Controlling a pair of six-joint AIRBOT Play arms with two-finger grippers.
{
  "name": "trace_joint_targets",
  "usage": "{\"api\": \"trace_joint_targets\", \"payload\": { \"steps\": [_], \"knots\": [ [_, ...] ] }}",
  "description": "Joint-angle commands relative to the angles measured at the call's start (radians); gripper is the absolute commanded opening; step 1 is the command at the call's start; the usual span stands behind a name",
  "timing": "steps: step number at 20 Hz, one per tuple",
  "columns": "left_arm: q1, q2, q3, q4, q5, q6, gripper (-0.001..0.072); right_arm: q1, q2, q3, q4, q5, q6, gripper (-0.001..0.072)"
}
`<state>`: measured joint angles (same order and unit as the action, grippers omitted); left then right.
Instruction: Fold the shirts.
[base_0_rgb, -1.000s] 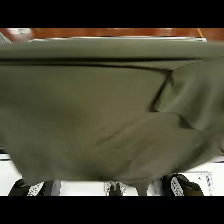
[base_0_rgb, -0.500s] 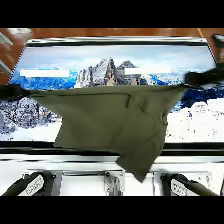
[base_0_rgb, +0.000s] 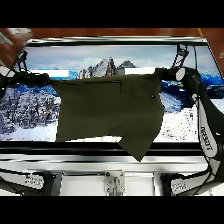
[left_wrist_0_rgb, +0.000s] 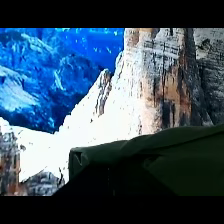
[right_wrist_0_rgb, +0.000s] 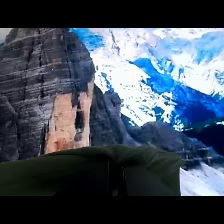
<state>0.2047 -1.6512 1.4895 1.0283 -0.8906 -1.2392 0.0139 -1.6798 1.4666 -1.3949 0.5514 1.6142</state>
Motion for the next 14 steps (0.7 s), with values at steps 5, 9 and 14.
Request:
{"api": "trace_joint_targets", "payload": {
  "steps": [5, 9, 14],
  "knots": [
    [-0.028, -0.174, 0.045, -0.072, -0.006, 0.025, 0.0038, 0.007, -0.111, -0.002, 0.009, 0.044, 0.035, 0.0068],
    [-0.020, -0.169, 0.073, 0.143, -0.282, -0.022, 0.0037, -0.008, -0.066, -0.002, -0.071, 0.331, 0.030, 0.0068],
    [-0.029, -0.212, 0.071, 0.172, -0.473, -0.105, 0.0038, -0.012, -0.123, -0.002, -0.072, 0.541, 0.039, 0.0068]
  ]
}}
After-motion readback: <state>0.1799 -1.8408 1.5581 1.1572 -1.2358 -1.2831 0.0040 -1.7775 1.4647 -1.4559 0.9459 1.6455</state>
